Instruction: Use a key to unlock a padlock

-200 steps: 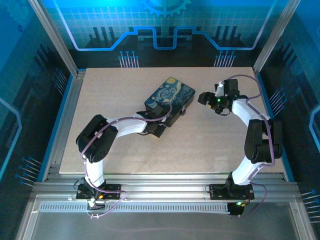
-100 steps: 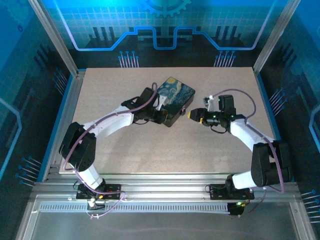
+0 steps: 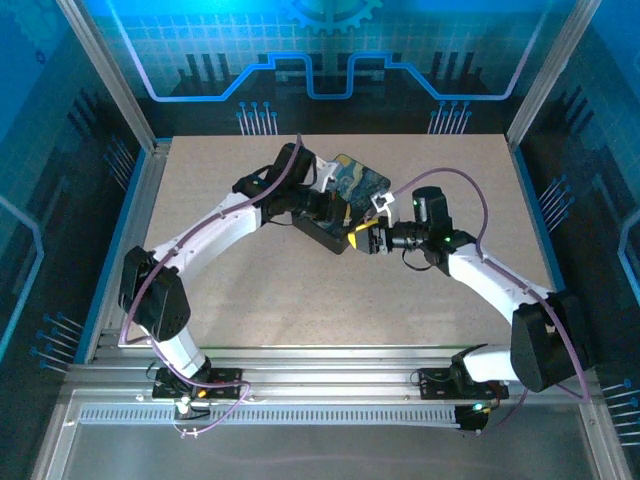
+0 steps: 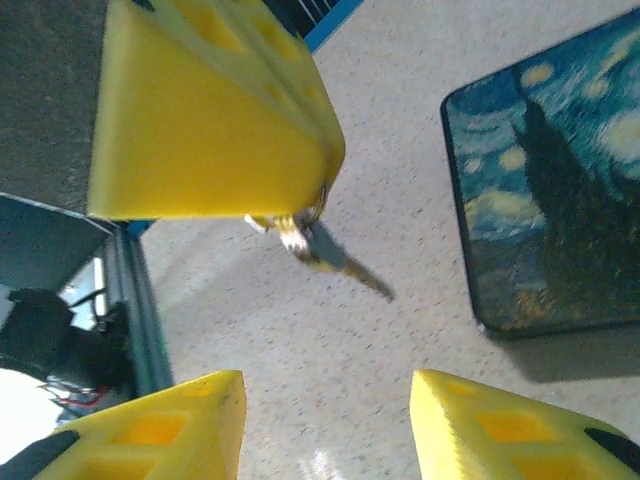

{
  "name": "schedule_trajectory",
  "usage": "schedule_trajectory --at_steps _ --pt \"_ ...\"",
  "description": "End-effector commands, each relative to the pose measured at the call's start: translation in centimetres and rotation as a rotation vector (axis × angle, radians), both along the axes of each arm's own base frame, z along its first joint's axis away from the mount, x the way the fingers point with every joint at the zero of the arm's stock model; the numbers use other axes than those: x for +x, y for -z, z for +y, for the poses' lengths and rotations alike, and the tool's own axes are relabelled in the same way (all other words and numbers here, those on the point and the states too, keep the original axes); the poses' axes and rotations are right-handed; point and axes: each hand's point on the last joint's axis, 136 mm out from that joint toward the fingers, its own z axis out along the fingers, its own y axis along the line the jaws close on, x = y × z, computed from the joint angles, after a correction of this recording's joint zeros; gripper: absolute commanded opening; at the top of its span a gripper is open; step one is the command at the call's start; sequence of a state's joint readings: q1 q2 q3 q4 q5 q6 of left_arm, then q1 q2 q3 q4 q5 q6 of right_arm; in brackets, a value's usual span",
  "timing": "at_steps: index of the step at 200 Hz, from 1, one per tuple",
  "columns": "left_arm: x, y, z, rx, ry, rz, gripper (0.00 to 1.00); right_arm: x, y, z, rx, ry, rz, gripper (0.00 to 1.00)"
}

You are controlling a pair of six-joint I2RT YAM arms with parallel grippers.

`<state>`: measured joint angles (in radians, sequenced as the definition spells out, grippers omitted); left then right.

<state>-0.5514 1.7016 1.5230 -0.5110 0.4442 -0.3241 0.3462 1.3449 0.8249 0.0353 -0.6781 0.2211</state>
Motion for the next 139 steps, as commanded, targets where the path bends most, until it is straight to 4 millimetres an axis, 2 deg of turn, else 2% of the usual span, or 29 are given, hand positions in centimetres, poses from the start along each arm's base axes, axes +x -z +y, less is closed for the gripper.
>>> schedule_trajectory --at_steps 1,27,32,59,75,103,139 --pt "-0.9 0.6 -0.3 -0.007 0.018 0.114 0.0 2.3 -1.0 0.3 -0.059 0.021 -0.172 0.47" --pt "-0.8 0.9 -0.3 0.004 0.021 0.13 0.0 3.0 -0.1 0.3 -0.086 0.024 -0.175 0.47" --pt "-0.8 0.9 -0.3 0.004 0.021 0.133 0.0 3.5 -1.2 0.5 -0.076 0.022 -0.201 0.46" --pt "-0.8 1.2 -0.4 0.01 0.024 0.147 0.0 4.3 -1.1 0.6 -0.084 0.032 -0.207 0.45" --pt "-0.8 1.3 -0.5 0.009 0.026 0.157 0.0 4.7 -1.2 0.7 -0.079 0.036 -0.213 0.4" --pt "-0.6 1.8 -0.7 0.011 0.022 0.178 0.0 4.5 -1.6 1.3 -0.048 -0.005 -0.215 0.35" --pt "0.0 2.3 -0.8 0.016 0.007 0.203 0.0 3.6 -1.6 1.8 -0.023 -0.056 -0.218 0.38"
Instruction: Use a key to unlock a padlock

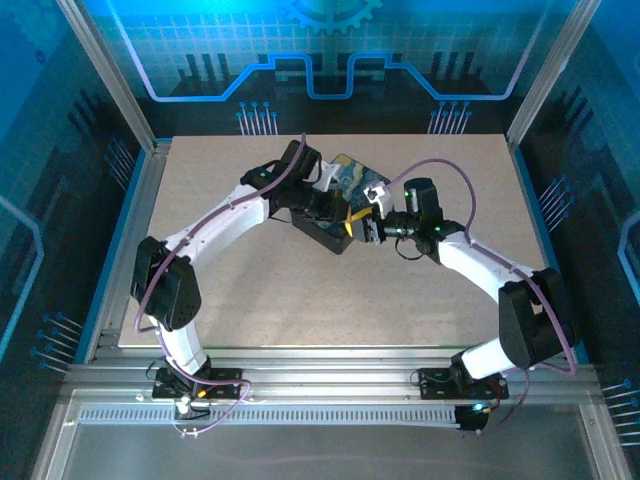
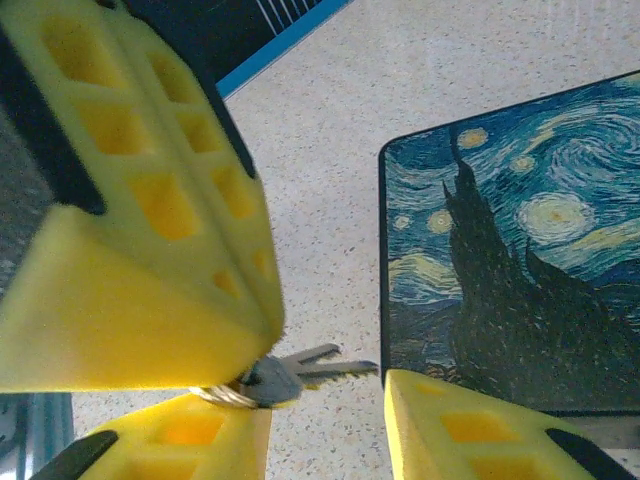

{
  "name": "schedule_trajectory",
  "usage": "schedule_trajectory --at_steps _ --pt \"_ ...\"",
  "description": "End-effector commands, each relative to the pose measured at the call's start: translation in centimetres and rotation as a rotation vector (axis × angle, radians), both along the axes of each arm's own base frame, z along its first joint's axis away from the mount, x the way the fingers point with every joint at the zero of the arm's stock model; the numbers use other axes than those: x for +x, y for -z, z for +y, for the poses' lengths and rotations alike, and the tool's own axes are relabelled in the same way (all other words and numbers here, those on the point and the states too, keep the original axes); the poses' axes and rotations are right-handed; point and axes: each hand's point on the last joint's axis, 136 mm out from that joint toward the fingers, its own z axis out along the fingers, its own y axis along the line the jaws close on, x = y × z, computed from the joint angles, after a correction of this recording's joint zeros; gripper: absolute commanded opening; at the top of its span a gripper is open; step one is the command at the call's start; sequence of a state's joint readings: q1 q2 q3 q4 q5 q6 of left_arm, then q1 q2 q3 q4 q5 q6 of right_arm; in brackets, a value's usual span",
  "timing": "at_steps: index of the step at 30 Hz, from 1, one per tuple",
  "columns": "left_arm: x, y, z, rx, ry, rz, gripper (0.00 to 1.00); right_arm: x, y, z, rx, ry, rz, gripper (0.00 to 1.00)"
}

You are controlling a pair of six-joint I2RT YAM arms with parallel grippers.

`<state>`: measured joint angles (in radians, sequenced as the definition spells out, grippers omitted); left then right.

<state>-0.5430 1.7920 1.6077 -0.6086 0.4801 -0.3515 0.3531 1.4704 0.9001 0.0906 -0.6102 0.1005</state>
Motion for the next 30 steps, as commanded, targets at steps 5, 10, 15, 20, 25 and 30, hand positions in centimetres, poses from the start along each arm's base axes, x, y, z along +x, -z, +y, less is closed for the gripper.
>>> schedule_trajectory --at_steps 5,10,15,20,25,30 --pt "0.1 0.7 -0.2 -0.011 -0.014 0.099 0.0 -0.2 -2.8 0.7 0.041 -0.055 -0.125 0.47" --pt "0.1 0.6 -0.7 -0.027 0.004 0.117 0.0 0.0 -2.9 0.6 0.042 -0.057 -0.124 0.39" --pt "0.2 0.7 -0.8 -0.033 -0.003 0.122 0.0 -0.3 -3.0 1.1 0.051 -0.102 -0.11 0.25" --pt "0.5 0.6 -0.6 -0.03 -0.014 0.122 0.0 -0.9 -2.0 1.0 0.038 -0.125 -0.079 0.16" --pt "0.6 0.6 -0.6 -0.033 -0.017 0.124 0.0 -1.1 -1.9 1.0 0.062 -0.134 -0.059 0.09" --pt "0.8 0.7 -0.7 -0.038 -0.025 0.122 0.0 -1.2 -1.8 1.2 0.08 -0.137 -0.027 0.02"
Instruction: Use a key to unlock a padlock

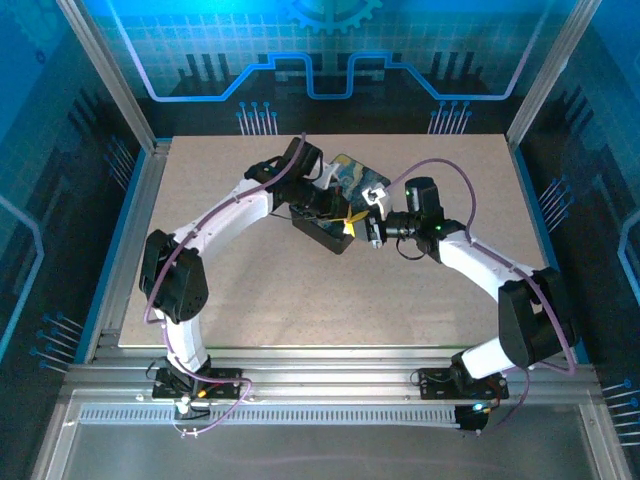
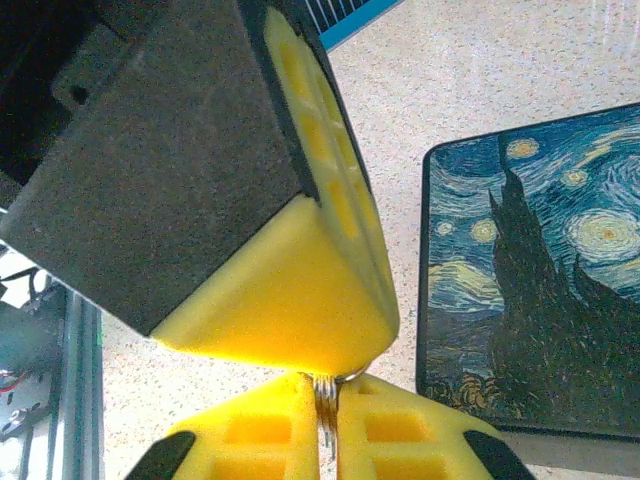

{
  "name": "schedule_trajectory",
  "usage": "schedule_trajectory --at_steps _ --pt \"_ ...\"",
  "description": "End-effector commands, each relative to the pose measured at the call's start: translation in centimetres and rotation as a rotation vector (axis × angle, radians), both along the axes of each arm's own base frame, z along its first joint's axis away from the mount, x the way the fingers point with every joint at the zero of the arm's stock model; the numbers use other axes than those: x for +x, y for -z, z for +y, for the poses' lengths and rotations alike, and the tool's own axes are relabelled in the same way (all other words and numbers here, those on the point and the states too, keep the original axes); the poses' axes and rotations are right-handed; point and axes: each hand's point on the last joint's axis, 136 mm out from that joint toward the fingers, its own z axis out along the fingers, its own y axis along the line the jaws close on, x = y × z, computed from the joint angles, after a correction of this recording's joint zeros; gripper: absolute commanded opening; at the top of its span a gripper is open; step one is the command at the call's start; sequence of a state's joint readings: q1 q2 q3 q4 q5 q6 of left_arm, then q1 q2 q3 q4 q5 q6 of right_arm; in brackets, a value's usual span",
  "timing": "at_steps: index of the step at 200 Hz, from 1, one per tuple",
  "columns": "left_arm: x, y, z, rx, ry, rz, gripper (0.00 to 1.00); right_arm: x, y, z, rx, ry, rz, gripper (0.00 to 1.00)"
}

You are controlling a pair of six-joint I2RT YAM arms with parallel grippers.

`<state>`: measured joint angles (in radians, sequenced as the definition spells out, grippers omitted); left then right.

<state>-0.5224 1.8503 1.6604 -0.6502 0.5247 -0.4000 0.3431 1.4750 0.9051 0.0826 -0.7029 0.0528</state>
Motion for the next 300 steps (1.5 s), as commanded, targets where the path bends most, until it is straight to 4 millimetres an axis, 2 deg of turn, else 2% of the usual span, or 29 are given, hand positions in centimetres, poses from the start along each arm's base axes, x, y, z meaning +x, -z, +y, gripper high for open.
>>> schedule_trajectory --at_steps 1,41,46,58,62,64,72,115,127,151,167,204,248,253,300 --pt "0.2 -0.1 -0.7 -0.026 -0.005 0.03 0.0 -0.2 -1.3 0.8 0.059 -0.048 0.002 0.01" --pt "0.4 0.4 -0.9 -0.038 -0.014 0.041 0.03 0.2 -1.7 0.9 0.142 -0.015 0.065 0.0" --pt "0.4 0.5 -0.9 -0.037 -0.017 0.041 0.08 0.2 -1.8 0.8 0.148 -0.011 0.071 0.0" --pt "0.6 0.7 -0.8 -0.031 -0.024 0.042 0.29 0.5 -1.7 0.5 0.16 0.004 0.102 0.0" --pt "0.6 0.7 -0.7 -0.03 -0.026 0.042 0.34 0.5 -1.7 0.5 0.163 0.007 0.11 0.0" --pt "0.7 0.8 -0.7 -0.029 -0.028 0.042 0.36 0.2 -0.9 0.3 0.158 0.012 0.134 0.0" --pt "0.9 0.9 -0.5 -0.025 -0.035 0.04 0.45 0.5 -1.0 0.0 0.173 0.022 0.137 0.0" --pt "2.8 1.2 1.5 -0.035 -0.123 0.028 0.62 1.5 0.0 -1.4 0.2 0.079 0.242 0.0" --pt "3.0 1.1 1.9 -0.062 -0.139 0.027 0.62 2.3 0.4 -2.0 0.208 0.122 0.29 0.0" --pt "2.1 1.2 1.5 -0.104 -0.103 0.016 0.51 4.3 1.1 -3.7 0.282 0.251 0.443 0.0" --pt "1.5 1.4 1.2 -0.145 -0.086 0.02 0.44 5.0 1.5 -4.1 0.318 0.296 0.512 0.0" --pt "0.9 2.5 0.5 -0.184 -0.064 0.045 0.39 5.2 1.3 -3.9 0.351 0.318 0.568 0.0" --pt "1.1 2.1 -0.2 -0.238 -0.046 0.041 0.33 4.9 2.1 -3.6 0.338 0.323 0.615 0.0" --pt "1.2 2.1 -0.2 -0.238 -0.046 0.041 0.33 5.4 1.1 -3.4 0.343 0.313 0.591 0.0" --pt "1.1 2.4 -0.7 -0.245 -0.031 0.052 0.3 5.4 0.9 -2.9 0.357 0.295 0.605 0.0"
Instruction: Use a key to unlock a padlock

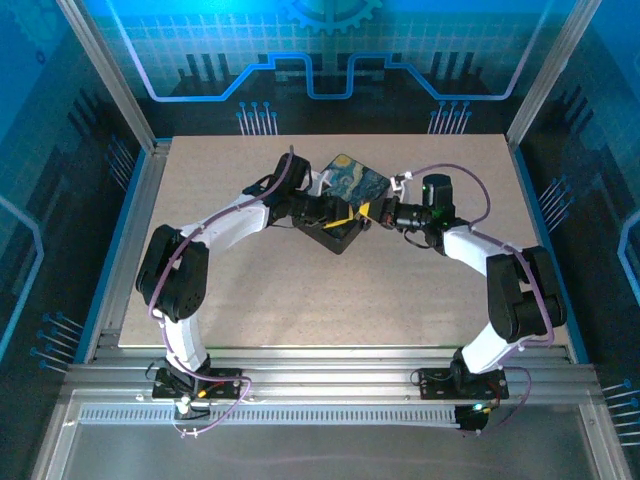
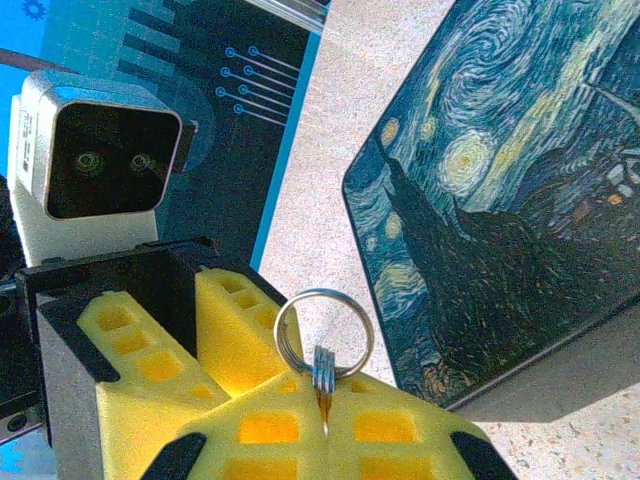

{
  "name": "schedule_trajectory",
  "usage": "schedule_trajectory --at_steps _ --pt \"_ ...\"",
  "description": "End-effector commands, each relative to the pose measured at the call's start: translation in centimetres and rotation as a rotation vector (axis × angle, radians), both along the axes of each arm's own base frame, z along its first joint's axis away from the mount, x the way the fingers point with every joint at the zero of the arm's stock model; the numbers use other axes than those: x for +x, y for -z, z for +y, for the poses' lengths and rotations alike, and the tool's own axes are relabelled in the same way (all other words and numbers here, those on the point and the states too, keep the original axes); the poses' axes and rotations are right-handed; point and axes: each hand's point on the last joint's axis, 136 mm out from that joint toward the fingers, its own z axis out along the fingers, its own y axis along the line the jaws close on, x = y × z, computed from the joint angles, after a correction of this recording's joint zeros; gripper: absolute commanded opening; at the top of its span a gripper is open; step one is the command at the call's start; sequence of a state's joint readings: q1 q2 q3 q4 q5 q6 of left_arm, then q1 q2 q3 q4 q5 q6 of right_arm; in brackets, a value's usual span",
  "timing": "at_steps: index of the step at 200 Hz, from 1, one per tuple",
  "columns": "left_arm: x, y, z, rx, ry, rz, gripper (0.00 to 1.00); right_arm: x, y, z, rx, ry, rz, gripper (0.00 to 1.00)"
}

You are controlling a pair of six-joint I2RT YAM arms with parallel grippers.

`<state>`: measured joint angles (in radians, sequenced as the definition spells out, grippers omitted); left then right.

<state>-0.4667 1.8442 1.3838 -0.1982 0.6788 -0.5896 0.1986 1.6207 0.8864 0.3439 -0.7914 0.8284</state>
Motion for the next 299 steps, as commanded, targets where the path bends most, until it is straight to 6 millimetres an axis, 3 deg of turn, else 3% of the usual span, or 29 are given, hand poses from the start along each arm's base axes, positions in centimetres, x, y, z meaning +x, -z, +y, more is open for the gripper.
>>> schedule_trajectory --at_steps 1,46,158,242,253,299 --pt "-0.5 -0.5 -0.5 -0.029 0.03 0.001 0.3 0.3 -0.6 0.8 0.026 -0.02 -0.003 0.0" --pt "-0.4 -0.3 -0.6 -0.029 0.03 0.005 0.23 0.2 -1.0 1.2 0.043 -0.042 -0.003 0.0" --pt "0.1 0.4 -0.7 -0.014 0.022 0.016 0.29 -0.2 -1.6 2.0 0.078 -0.09 0.004 0.0" --pt "-0.3 0.7 -0.3 0.01 0.041 0.009 0.06 -0.6 0.2 2.1 0.029 -0.099 0.045 0.0" --pt "-0.4 0.8 -0.1 0.019 0.048 0.006 0.0 -0.6 0.4 1.8 0.009 -0.093 0.041 0.04" --pt "-1.4 1.2 0.4 0.029 0.114 -0.008 0.0 -0.5 1.2 -1.0 -0.061 -0.035 0.043 0.28"
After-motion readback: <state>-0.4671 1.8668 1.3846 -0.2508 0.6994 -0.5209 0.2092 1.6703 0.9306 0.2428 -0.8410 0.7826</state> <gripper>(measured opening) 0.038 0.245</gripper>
